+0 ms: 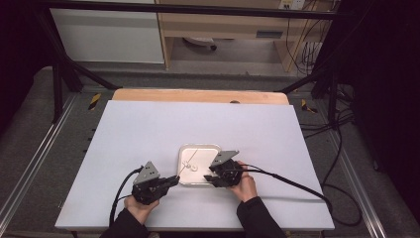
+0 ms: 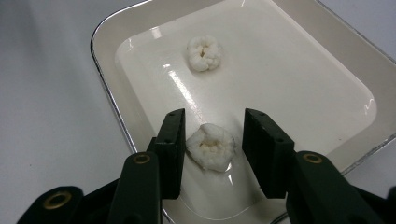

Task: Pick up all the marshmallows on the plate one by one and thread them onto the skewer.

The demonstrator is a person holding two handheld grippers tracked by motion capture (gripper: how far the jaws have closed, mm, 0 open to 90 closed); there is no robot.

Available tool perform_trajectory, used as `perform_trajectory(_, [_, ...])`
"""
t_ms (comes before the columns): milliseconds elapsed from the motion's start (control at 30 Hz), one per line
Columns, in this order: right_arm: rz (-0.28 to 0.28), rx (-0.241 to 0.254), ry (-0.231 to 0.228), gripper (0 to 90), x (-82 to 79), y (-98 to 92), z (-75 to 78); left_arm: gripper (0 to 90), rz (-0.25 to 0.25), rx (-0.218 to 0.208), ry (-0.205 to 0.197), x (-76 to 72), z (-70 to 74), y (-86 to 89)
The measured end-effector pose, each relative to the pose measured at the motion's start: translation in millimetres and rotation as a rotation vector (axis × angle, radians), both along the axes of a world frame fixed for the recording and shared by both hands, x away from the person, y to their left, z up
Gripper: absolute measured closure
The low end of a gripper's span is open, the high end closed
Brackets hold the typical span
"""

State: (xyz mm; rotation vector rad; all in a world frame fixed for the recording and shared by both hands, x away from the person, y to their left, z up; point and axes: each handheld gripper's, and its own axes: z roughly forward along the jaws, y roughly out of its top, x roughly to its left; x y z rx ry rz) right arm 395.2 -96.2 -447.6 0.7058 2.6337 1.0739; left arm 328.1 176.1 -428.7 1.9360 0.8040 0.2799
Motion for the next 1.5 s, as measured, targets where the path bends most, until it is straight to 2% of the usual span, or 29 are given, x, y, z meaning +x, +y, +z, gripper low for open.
perform_trajectory(333, [-0.01, 0.011, 0.002, 67.8, -0.5, -0.1, -0.5, 88.4, -0.005, 0.001, 0.002, -0.8, -0.8, -0.8])
perform_trajectory(567, [-0.028, 0.046, 0.033, 68.6, -0.4, -2.0, 5.5, 88.4, -0.006, -0.004, -0.001, -1.5, -0.2, -0.4])
perform_trajectory(867, [-0.041, 0.164, 0.044, 68.8, -1.4, -15.3, 27.1, 88.4, -0.01, -0.003, -0.007, -2.0, -0.2, -1.2])
perform_trajectory(1267, [-0.054, 0.358, 0.063, 69.6, -4.3, -35.6, 59.6, 88.4, -0.012, -0.009, -0.012, -2.7, 0.4, -1.3])
perform_trajectory(1500, [-0.058, 0.484, 0.093, 70.9, -2.3, -42.0, 73.3, 88.4, -0.02, -0.013, -0.016, -3.2, 0.7, -1.7])
